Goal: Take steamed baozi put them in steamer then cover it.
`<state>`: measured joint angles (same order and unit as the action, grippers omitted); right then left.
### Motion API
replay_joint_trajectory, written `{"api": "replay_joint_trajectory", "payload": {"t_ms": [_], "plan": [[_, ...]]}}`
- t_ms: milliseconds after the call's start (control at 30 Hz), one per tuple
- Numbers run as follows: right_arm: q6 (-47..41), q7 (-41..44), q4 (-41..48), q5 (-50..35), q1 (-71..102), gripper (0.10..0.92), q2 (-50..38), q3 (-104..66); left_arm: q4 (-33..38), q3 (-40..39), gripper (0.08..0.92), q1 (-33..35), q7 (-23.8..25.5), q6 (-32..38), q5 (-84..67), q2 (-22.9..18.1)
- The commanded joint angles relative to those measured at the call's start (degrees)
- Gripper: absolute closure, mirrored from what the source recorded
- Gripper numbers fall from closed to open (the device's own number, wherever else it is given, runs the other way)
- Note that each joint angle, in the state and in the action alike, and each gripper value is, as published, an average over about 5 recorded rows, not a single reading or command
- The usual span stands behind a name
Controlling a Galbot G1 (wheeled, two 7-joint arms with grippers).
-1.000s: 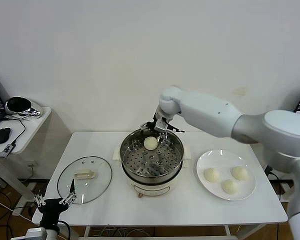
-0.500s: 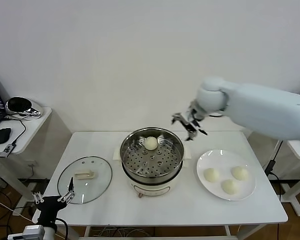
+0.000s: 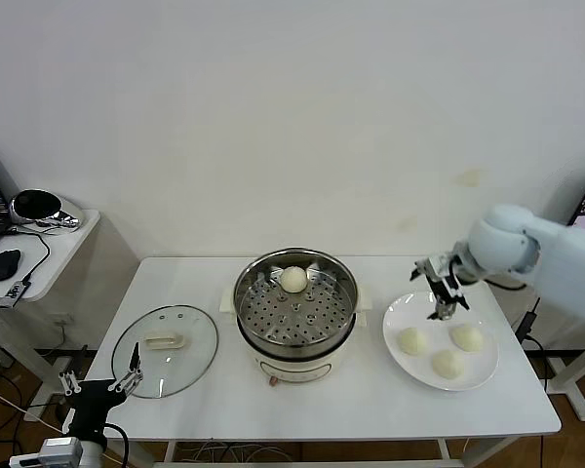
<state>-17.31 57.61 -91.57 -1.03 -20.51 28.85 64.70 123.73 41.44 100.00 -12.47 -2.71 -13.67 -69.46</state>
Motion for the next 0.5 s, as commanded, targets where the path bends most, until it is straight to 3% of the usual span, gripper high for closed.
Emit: {"api": "replay_joint_trajectory", "payload": {"t_ms": [33,500], "plan": [[1.5,0.58,7.32,6.55,16.91,0.203,0.12,-11.73,0.09,0.42,0.177,0.09,0.01,-0.2,0.08,-0.45],[4.26,0.33,18.2,8.86,25.01,0.203,10.64,-17.61,0.03,1.29,0.177,0.61,0.15,-0.25,0.3,-1.04]]}}
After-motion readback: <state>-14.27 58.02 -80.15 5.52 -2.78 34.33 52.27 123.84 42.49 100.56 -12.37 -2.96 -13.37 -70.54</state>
